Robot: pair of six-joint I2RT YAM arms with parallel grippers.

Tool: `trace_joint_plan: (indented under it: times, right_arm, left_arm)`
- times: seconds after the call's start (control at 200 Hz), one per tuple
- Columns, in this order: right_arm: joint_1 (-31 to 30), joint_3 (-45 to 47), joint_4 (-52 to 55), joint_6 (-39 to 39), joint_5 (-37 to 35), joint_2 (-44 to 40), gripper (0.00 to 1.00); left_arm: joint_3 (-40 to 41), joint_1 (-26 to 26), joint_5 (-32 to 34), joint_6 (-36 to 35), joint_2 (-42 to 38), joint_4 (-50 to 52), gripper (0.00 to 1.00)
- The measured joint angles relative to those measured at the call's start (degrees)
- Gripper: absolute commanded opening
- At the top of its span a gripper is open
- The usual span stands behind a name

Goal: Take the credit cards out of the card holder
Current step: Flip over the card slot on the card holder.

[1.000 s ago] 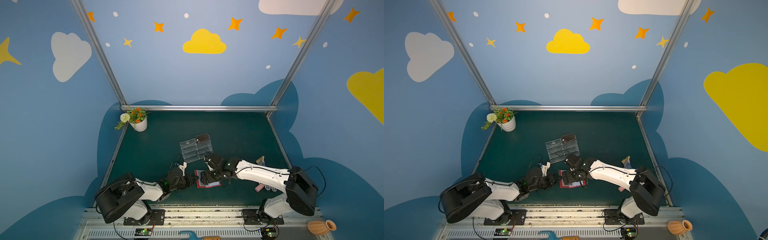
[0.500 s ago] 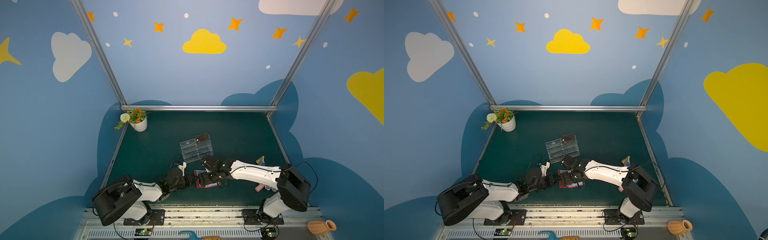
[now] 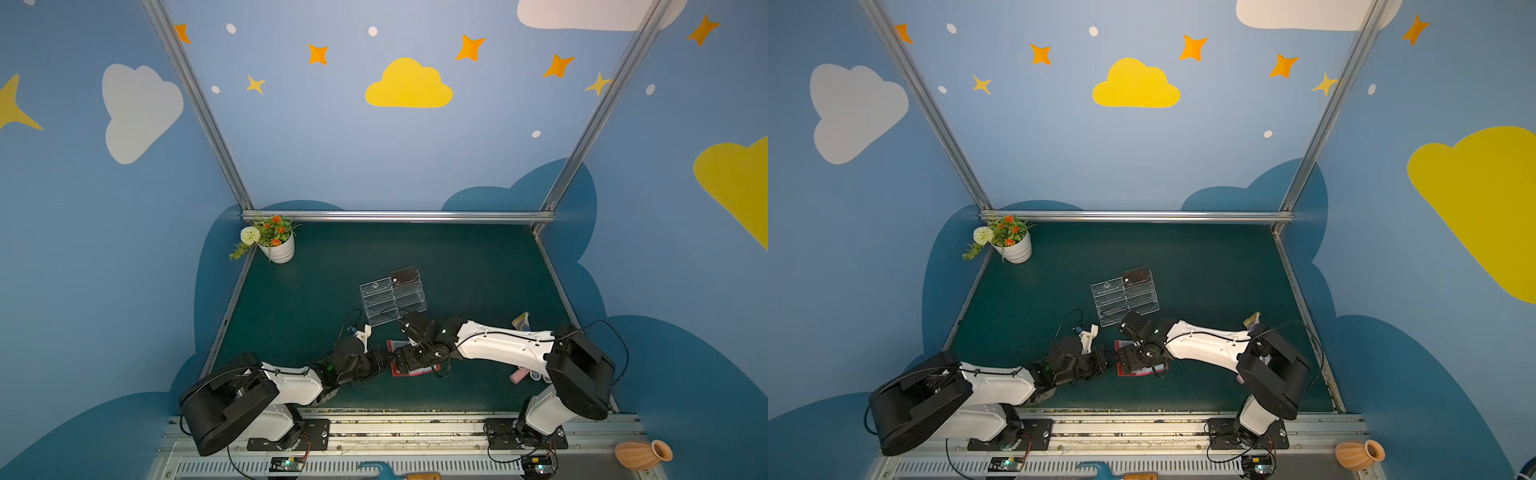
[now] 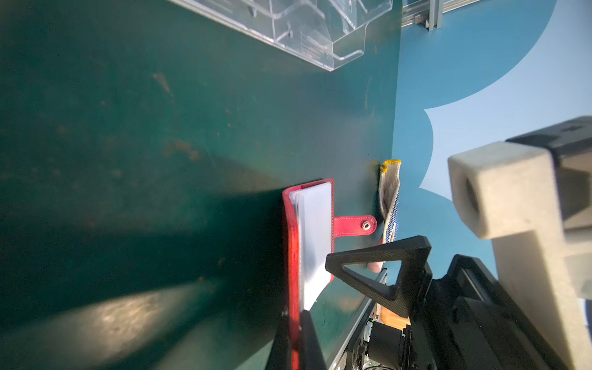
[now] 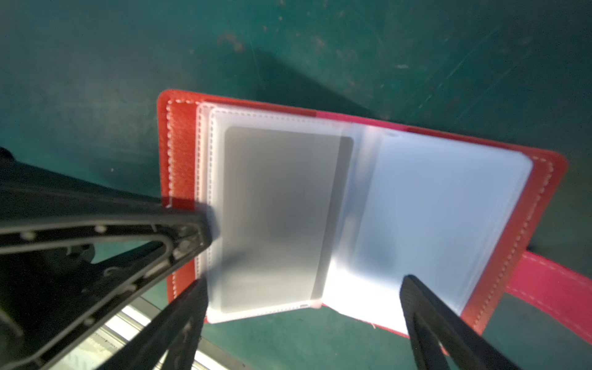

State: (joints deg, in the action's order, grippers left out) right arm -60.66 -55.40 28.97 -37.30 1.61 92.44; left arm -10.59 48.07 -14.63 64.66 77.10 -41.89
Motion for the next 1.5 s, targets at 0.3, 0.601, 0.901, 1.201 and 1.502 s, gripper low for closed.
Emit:
trace_joint_plan:
  times: [0.3,0.601,0.901,1.201,1.502]
  right_arm:
    - [0.02,-0.74,0.76,-0.20,-0.74,0.00,0.89]
    - [0.90,-0.66,2.19,-0.46,-2.12,-0.52,0.86]
    - [4.11,2.95,3.19,-1.33,-3.87,-6.01,0.86]
    - [8.44,8.81,4.42,-1.36,-4.11,-14.99,0.86]
    - [12.09,11.93,4.70,-1.33,-2.67,-23.78,0.81]
  left_arm:
    - [0.00,0.11,0.83,-0.92,-2.25,2.34,0.04]
    - [0.00,0.11,1.05,-1.27,-2.32,2.51,0.04]
    - [0.00,0.11,1.29,-1.92,-2.32,3.50,0.04]
    - [-0.68,0.11,2.25,-2.71,-2.89,7.56,0.20]
    - [-2.25,0.13,7.52,-3.08,-14.80,23.78,0.75]
